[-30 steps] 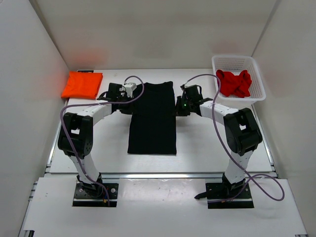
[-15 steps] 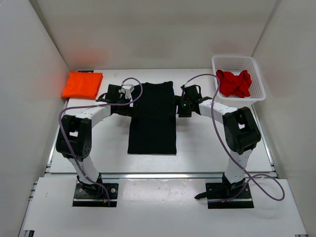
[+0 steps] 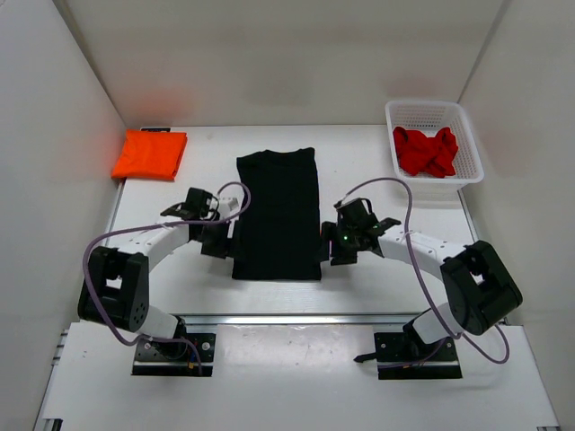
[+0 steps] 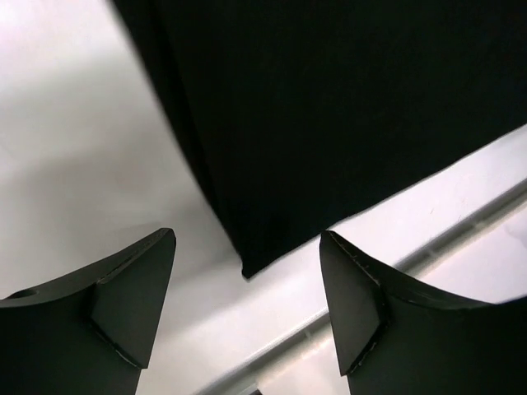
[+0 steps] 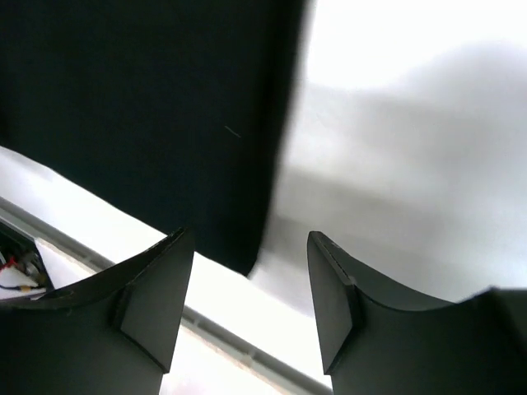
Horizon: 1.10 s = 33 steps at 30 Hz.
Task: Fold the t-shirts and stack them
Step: Grab one side of the 2/3 rectangular tshirt with both arms
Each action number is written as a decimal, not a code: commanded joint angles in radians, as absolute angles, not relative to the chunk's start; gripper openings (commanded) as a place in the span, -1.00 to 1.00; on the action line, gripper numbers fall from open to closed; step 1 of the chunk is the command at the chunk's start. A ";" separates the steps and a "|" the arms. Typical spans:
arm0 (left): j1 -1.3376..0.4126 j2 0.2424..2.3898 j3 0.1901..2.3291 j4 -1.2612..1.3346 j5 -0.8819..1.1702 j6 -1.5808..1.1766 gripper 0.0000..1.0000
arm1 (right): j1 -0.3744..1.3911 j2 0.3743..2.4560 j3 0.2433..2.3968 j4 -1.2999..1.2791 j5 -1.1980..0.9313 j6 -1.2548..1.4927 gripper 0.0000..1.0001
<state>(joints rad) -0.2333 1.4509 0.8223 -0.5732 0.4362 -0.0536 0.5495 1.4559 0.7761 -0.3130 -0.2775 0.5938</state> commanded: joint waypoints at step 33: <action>-0.230 1.439 0.664 -0.535 0.538 -0.246 -0.96 | 0.571 1.445 0.621 -0.113 -0.442 0.844 -1.00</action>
<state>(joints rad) -0.2382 1.4559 0.6312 -0.4873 0.5316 -0.2684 0.5797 1.4708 0.6056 -0.1207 -0.4271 0.8459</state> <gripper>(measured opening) 0.110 0.023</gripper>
